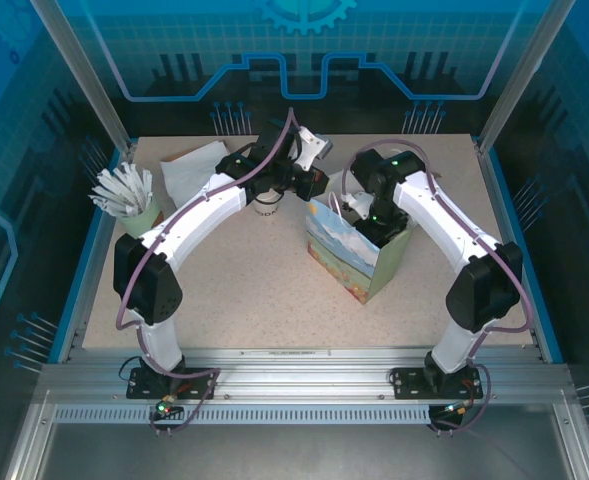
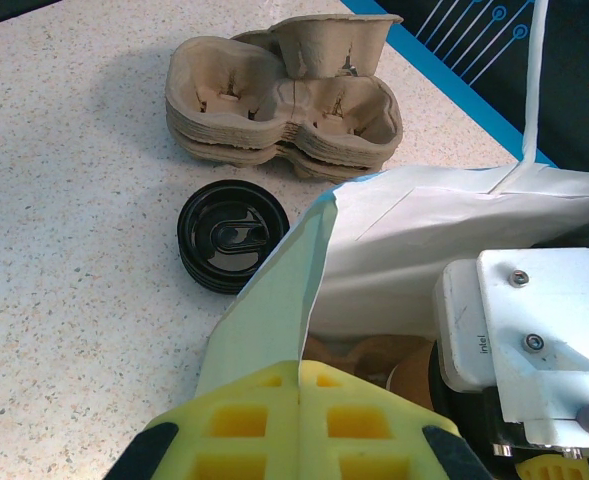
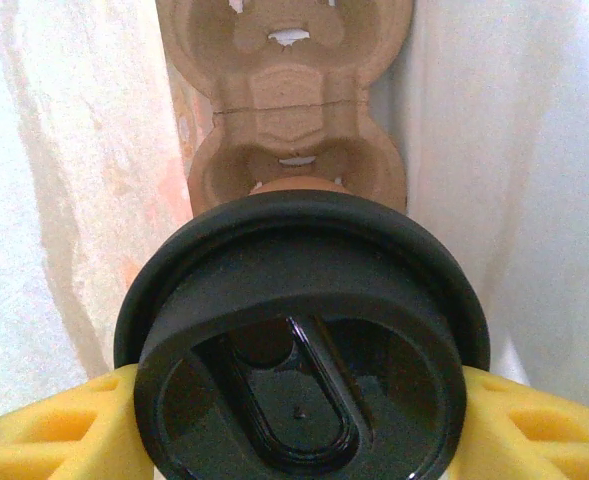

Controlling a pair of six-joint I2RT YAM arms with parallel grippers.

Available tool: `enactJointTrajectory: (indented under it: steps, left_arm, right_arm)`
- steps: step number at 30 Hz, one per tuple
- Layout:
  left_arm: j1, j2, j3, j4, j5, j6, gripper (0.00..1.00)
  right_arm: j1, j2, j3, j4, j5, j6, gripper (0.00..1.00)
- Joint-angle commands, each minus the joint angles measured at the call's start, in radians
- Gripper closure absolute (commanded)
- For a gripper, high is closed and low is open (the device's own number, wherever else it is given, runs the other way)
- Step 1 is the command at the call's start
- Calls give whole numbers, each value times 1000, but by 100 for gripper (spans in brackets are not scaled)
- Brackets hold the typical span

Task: Pack the takeout coffee

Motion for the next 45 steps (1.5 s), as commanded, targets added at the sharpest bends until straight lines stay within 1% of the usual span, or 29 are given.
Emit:
enactJointTrajectory:
  steps: [1, 16, 39, 45]
  left_arm:
    - [-3, -26, -21, -22, -7, 21, 100]
    - [-4, -29, -25, -21, -6, 21, 100]
    - [-4, -29, -30, -19, -6, 23, 100]
    - [-5, -30, -29, -18, -6, 22, 100]
  right_arm:
    - [7, 10, 1, -7, 7, 6, 62]
    - [3, 42, -40, 40, -1, 9, 63]
    - [-8, 76, -95, 70, 54, 20, 63]
    - [-6, 73, -113, 80, 34, 20, 64]
